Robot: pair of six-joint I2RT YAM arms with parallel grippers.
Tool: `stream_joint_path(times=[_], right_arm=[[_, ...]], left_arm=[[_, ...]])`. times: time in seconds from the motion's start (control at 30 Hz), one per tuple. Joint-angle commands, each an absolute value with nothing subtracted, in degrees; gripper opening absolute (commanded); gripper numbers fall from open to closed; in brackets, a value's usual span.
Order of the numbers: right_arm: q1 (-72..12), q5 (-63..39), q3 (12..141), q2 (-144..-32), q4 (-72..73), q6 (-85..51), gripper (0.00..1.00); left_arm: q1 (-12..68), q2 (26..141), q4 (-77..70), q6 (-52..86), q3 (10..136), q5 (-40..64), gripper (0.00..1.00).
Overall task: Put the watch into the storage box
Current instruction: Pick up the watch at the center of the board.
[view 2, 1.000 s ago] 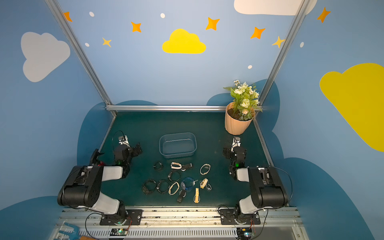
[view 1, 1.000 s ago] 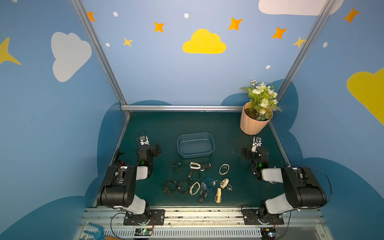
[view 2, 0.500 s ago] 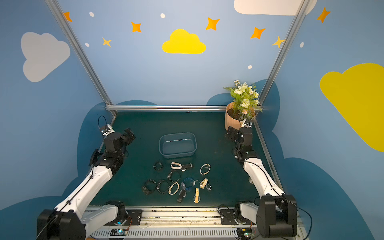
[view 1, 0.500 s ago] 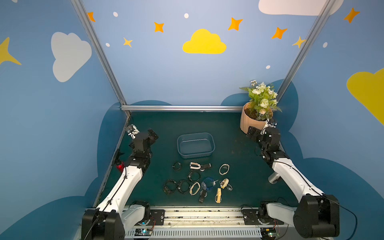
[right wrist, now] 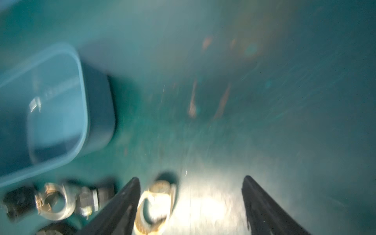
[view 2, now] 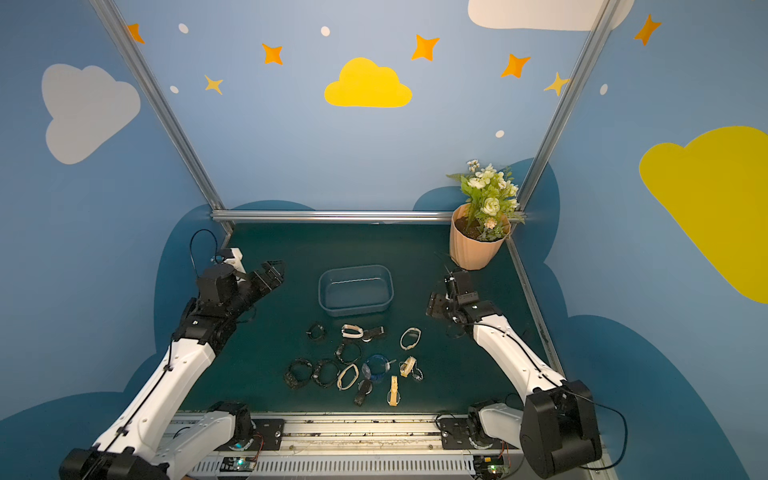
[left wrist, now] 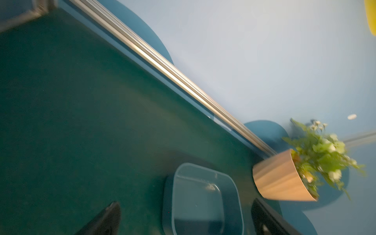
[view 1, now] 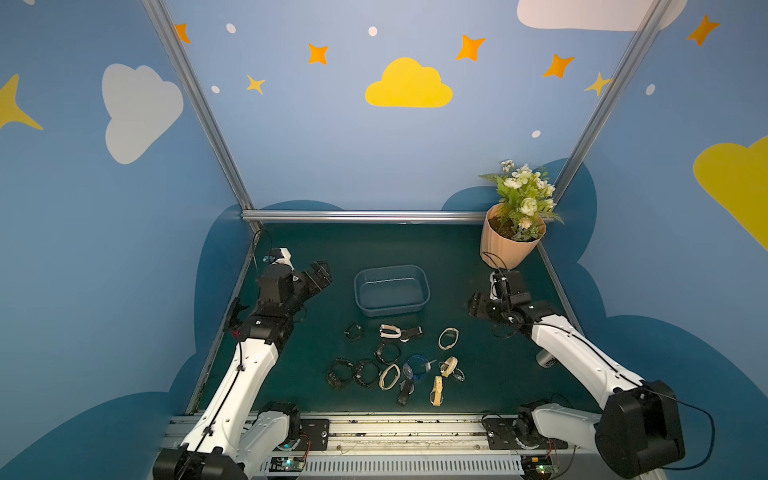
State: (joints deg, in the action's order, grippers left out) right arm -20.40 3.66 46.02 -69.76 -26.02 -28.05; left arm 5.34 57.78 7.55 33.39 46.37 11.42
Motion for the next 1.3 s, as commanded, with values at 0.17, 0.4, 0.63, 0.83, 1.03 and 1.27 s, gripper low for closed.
stream_joint_path(times=[0.17, 0.4, 0.63, 0.83, 1.03, 1.27], right_arm=[[-29.6, 3.2, 41.5, -70.2, -29.3, -37.4, 0.54], [-34.3, 3.9, 40.5, -73.8, -26.9, -41.1, 0.44], [-35.2, 3.9, 41.2, -80.4, -23.8, -41.2, 0.34], [-35.2, 3.6, 41.4, -84.4, -21.1, -41.4, 0.23], [-35.2, 3.7, 42.6, -86.5, -20.2, -40.3, 0.02], [-36.2, 8.9, 48.2, -82.2, -26.6, -36.4, 0.00]], left_arm=[[8.5, 67.5, 14.7, 27.6, 52.8, 24.2, 1.00], [15.0, 65.2, 20.7, 19.7, 52.9, 15.7, 1.00], [21.8, 65.8, 20.8, 17.3, 53.3, 16.2, 1.00], [25.2, 65.9, 18.8, 16.7, 53.1, 17.0, 1.00], [27.2, 69.5, 20.9, 15.1, 57.2, 18.0, 1.00], [27.4, 69.4, 22.4, 14.8, 57.4, 19.4, 1.00]])
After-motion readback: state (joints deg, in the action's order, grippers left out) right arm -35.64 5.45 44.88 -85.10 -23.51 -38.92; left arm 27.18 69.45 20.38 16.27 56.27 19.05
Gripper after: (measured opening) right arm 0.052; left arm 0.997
